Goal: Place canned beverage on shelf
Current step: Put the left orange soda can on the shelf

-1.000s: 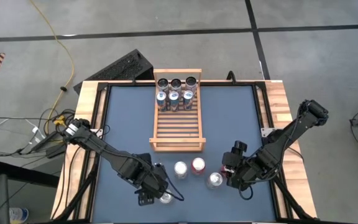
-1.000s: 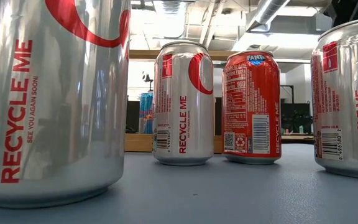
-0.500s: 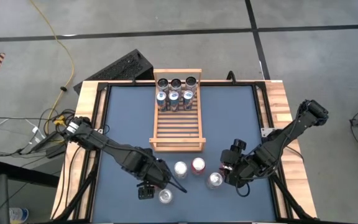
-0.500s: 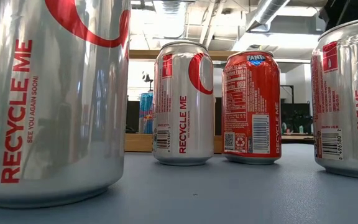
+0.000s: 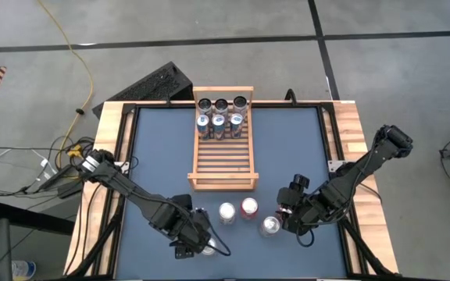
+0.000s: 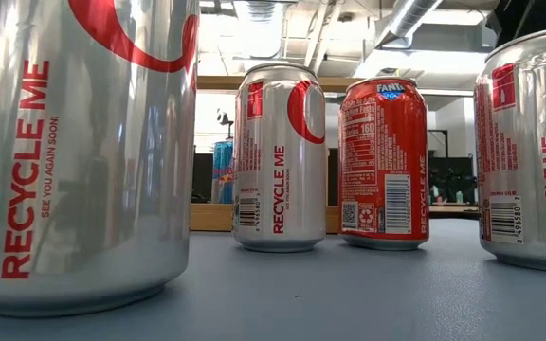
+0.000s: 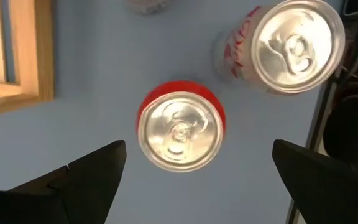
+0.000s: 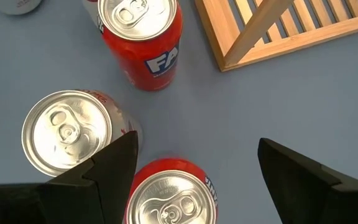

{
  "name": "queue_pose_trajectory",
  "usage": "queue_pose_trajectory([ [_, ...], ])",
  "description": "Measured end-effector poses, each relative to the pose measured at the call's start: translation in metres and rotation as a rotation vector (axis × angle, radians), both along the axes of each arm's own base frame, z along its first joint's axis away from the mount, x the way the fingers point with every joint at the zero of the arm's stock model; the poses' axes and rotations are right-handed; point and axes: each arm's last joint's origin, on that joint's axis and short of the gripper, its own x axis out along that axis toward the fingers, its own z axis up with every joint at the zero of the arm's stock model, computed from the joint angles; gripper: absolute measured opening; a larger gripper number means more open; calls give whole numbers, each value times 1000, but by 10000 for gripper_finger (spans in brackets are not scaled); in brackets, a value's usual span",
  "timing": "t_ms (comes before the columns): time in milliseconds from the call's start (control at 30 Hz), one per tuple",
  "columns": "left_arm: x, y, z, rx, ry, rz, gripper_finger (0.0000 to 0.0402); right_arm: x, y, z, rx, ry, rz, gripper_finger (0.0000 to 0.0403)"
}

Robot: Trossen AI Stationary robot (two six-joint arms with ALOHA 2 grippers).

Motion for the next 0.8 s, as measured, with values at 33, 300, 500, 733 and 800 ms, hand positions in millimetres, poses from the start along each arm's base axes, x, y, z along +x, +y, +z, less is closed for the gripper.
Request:
queue_pose_trajectory([
  [33, 0, 0, 0, 2, -4, 7, 393, 0, 0, 0, 0, 0, 0, 317],
  [300, 6, -1, -5, 37, -35, 21, 393, 0, 0, 0, -2, 0, 3, 317],
  [500, 13, 4, -10, 16, -9, 15, 393, 0, 0, 0, -15, 6, 24, 317],
  [733, 11, 6, -11, 51, 3, 7, 393, 0, 0, 0, -16, 6, 27, 317],
  [800, 11, 6, -11, 52, 3, 11, 393, 0, 0, 0, -16, 6, 27, 317],
])
